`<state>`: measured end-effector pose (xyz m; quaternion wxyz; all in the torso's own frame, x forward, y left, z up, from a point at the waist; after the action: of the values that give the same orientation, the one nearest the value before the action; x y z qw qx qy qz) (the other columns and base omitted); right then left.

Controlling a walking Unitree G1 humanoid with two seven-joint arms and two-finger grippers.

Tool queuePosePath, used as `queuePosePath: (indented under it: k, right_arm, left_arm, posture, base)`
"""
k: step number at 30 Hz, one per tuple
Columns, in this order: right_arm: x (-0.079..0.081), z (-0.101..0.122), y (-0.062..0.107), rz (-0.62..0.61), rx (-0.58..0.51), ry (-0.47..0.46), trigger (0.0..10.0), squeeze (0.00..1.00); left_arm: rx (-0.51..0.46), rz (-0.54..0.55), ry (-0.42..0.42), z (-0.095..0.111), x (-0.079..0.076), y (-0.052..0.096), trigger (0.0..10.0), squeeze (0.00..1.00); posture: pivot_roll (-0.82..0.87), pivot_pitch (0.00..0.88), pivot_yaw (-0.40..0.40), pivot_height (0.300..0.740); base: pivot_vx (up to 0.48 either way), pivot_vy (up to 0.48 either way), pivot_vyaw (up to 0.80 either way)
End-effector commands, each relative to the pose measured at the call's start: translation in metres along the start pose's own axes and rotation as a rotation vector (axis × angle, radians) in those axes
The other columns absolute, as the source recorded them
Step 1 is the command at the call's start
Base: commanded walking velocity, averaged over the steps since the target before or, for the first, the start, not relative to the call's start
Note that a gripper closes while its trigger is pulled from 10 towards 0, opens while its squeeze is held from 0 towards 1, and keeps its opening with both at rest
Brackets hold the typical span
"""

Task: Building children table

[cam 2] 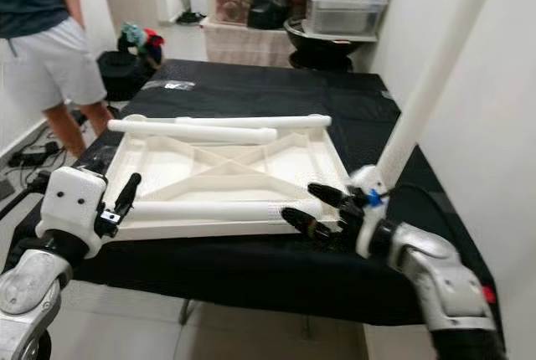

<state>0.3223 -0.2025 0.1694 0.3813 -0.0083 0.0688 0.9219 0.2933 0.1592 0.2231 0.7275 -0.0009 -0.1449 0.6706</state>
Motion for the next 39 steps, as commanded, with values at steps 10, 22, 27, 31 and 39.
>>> queuePosePath:
  k: [10,22,27,31,39]
  right_arm:
    - [-0.009,-0.025,0.041,-0.035,-0.014,-0.167,10.0,0.00]
    - [-0.083,-0.032,0.109,-0.491,0.006,-0.114,10.0,0.00]
    - [-0.090,-0.022,0.115,-0.540,-0.031,-0.086,10.0,0.00]
    - [-0.099,-0.008,0.109,-0.616,-0.101,-0.042,10.0,0.00]
    - [-0.090,0.019,0.069,-0.661,-0.182,0.066,10.0,0.00]
  left_arm:
    - [0.011,-0.002,-0.013,-0.003,0.001,-0.001,10.0,0.00]
    - [0.005,-0.016,-0.023,-0.001,0.000,-0.003,10.0,0.00]
    - [0.001,-0.019,-0.026,0.000,0.000,-0.004,10.0,0.00]
    - [-0.006,-0.021,-0.027,0.002,-0.001,-0.005,10.0,0.00]
    - [-0.014,-0.026,-0.022,0.004,-0.003,-0.006,10.0,0.00]
  posture:
    - [0.06,0.065,-0.051,0.740]
    - [0.05,0.068,-0.036,0.740]
    - [0.05,0.066,-0.035,0.740]
    - [0.05,0.065,-0.033,0.740]
    - [0.05,0.067,-0.034,0.740]
  base:
    - [0.000,0.000,0.00]
    - [0.000,0.000,0.00]
    - [0.000,0.000,0.00]
    - [0.000,0.000,0.00]
    - [0.000,0.000,0.00]
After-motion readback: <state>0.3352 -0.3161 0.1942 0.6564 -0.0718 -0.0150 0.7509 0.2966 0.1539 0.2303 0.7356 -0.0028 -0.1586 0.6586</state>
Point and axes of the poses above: a point about 5 cm out from each wrist's last joint towards the gripper, its own y axis pointing back from the gripper into the wrist, its own z axis along the axis of the wrist's last joint, x = y × z, the point moved 6 cm from there along -y, pointing out of the wrist towards the gripper, and after that the axes turned 8 degrees about y, right-handed, at the moved point
